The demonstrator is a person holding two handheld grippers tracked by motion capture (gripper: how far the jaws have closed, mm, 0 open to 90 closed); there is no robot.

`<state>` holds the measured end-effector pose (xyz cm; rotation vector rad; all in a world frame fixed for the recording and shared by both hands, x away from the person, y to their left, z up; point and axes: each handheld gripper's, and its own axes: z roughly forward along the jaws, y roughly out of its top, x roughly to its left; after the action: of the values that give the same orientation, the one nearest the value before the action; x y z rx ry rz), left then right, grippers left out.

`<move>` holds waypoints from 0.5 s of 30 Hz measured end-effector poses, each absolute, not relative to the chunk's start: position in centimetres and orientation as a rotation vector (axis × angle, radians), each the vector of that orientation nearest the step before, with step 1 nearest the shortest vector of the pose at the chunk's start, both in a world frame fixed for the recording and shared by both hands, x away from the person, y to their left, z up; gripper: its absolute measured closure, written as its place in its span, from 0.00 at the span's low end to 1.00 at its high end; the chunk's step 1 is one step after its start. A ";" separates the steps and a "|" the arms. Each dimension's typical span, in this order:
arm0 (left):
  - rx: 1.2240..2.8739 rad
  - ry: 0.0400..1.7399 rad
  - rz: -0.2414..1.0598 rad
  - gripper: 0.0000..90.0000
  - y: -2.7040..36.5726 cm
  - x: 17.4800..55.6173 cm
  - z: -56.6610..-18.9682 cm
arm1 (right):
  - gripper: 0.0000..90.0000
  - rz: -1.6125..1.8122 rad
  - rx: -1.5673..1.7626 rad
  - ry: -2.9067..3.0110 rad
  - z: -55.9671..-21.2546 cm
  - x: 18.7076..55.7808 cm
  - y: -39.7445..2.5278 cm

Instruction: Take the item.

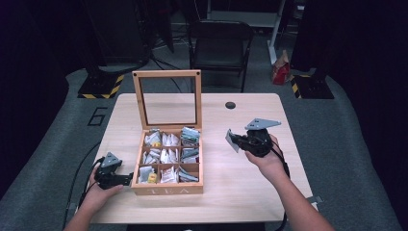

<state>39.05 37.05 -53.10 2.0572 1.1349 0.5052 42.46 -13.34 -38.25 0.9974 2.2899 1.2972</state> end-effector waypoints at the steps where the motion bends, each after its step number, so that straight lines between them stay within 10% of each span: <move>1: 2.058 1.134 0.507 0.16 37.1 39.0 -53.1 | 1.00 1.292 0.996 2.290 -38.2 42.5 -13.5; 15: 2.059 1.134 0.508 0.16 37.1 39.0 -53.1 | 1.00 1.260 1.044 2.244 -38.8 42.4 -15.3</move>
<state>39.05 37.06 -53.09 2.0587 1.1344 0.5078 42.41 -15.34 -38.75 1.0437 2.2445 1.2598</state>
